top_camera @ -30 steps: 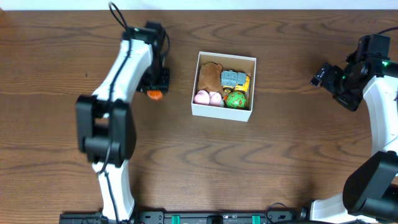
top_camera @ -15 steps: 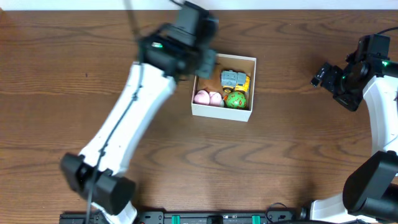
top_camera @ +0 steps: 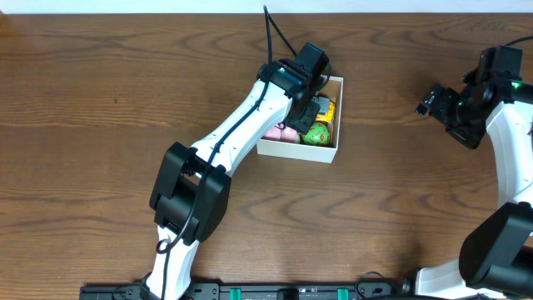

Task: Pack container

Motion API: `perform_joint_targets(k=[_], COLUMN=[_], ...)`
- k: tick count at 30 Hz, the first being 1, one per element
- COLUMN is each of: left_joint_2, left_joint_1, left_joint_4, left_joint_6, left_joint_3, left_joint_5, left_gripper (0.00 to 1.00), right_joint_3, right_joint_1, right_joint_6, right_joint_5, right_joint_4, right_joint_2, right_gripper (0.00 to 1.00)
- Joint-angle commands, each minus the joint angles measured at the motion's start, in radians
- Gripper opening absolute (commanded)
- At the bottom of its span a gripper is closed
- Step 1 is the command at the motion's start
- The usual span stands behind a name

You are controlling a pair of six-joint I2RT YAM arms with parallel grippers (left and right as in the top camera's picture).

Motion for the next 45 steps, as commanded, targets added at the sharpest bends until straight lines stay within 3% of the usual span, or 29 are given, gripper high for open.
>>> perform_joint_targets(k=[1,5,10,18,25,31,36,45], left_joint_2=[-0.007,-0.019,-0.061,-0.296,-0.573,-0.792,-0.958,-1.145], left_joint_1=[-0.002,-0.002,0.002,0.075,0.264,0.495,0.655,0.705], left_joint_4=[-0.005,-0.009,-0.054,-0.149,-0.289,-0.412,-0.488,-0.520], left_joint_6=[0.016,0.016,0.016,-0.001,-0.049,-0.058,-0.099,-0.101], left_joint_3=[0.006,0.010,0.057,0.086,0.086,0.086,0.085,0.085], left_joint_5=[0.003,0.003,0.003,0.000,-0.099,-0.185,-0.212,-0.212], left_gripper=[0.59,0.79,0.90,0.96,0.98,0.98,0.98,0.98], right_joint_3=[0.010,0.010,0.011,0.011,0.012,0.013,0.013,0.013], right_joint_1=[-0.003,-0.003,-0.003,0.004,0.080,0.138,0.156,0.159], right_joint_6=[0.014,0.014,0.013,-0.027,-0.147,-0.297,-0.317,-0.336], right_joint_5=[0.006,0.006,0.007,0.007,-0.035,-0.251,-0.258,-0.255], right_joint_4=[-0.001,-0.002,-0.001,0.026,0.108,0.219,0.239,0.203], right_joint_2=[-0.021,-0.021,-0.021,-0.023,-0.077,-0.252,-0.449,-0.719], right_gripper=[0.99,0.99,0.99,0.99,0.99,0.99,0.99,0.99])
